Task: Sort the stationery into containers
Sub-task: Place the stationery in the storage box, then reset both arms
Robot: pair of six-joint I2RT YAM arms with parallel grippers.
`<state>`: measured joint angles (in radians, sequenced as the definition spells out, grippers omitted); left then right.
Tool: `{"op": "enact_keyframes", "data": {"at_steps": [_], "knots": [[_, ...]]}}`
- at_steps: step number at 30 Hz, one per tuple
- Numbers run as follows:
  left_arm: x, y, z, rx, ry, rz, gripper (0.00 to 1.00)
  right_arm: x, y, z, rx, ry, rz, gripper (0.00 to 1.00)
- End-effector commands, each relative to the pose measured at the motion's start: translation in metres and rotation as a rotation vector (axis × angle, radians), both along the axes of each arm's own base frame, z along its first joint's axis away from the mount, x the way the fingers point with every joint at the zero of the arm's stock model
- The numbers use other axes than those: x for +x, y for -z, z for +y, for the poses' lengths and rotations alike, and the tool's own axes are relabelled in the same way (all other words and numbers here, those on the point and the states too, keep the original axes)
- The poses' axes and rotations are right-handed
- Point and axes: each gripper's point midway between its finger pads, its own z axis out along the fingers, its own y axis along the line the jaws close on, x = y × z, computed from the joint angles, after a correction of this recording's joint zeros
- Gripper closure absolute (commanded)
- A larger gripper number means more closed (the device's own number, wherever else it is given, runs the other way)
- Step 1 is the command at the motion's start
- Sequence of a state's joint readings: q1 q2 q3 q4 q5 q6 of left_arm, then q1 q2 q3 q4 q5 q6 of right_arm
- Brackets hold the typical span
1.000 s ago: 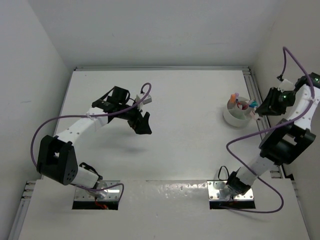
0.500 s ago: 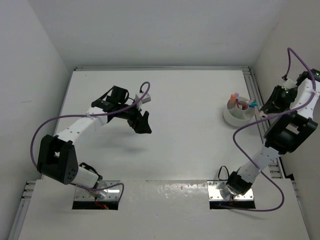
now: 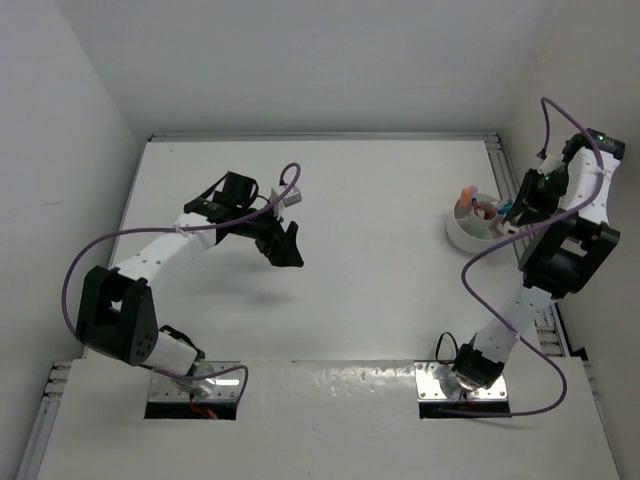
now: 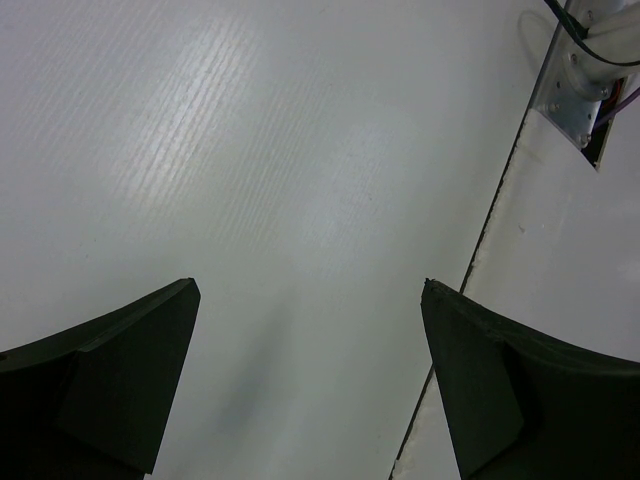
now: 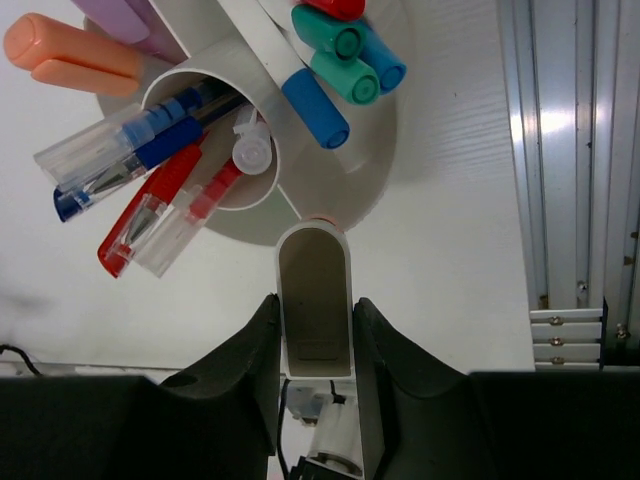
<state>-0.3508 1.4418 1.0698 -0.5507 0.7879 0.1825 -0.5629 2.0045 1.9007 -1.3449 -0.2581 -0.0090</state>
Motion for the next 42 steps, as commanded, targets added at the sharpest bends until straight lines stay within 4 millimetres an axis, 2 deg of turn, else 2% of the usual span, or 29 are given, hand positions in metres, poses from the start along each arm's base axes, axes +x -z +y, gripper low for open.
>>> {"op": "enact_keyframes", "data": {"at_steps": [1, 5, 13, 23, 28, 29, 32, 33, 36, 40, 42], "knots": [[0.006, -0.005, 0.001, -0.017, -0.001, -0.022, 0.00, 0.001, -0.005, -0.001, -0.027, 0.044, 0.031, 1.00], [0.007, -0.002, 0.001, -0.020, 0.000, -0.015, 0.00, 0.009, -0.004, -0.005, -0.050, 0.053, 0.024, 1.00], [0.009, 0.001, -0.001, -0.023, 0.002, -0.004, 0.00, 0.020, 0.001, 0.002, -0.070, 0.033, 0.027, 0.98], [0.009, 0.002, 0.002, -0.018, 0.000, 0.001, 0.00, 0.025, 0.008, -0.004, -0.100, 0.045, 0.044, 0.93], [0.011, 0.001, 0.000, -0.023, -0.002, -0.001, 0.00, 0.026, 0.007, -0.004, -0.101, 0.047, 0.041, 0.79], [0.012, 0.001, 0.000, -0.025, -0.002, -0.003, 0.00, 0.026, 0.007, -0.004, -0.100, 0.048, 0.039, 0.71], [0.012, 0.001, 0.000, -0.026, -0.002, -0.002, 0.00, 0.029, 0.002, -0.003, -0.092, 0.045, 0.019, 0.60], [0.012, 0.001, 0.000, -0.024, -0.003, -0.004, 0.00, 0.032, 0.002, 0.000, -0.074, 0.042, 0.008, 0.52], [0.012, -0.002, 0.000, -0.029, -0.008, -0.008, 0.00, 0.038, -0.006, 0.007, -0.055, 0.031, -0.029, 0.38], [0.013, -0.007, 0.002, -0.032, -0.022, -0.022, 0.00, 0.045, -0.021, 0.019, -0.031, 0.008, -0.089, 0.34], [0.013, -0.010, 0.003, -0.034, -0.030, -0.029, 0.00, 0.048, -0.037, 0.036, 0.003, -0.037, -0.145, 0.35]]}}
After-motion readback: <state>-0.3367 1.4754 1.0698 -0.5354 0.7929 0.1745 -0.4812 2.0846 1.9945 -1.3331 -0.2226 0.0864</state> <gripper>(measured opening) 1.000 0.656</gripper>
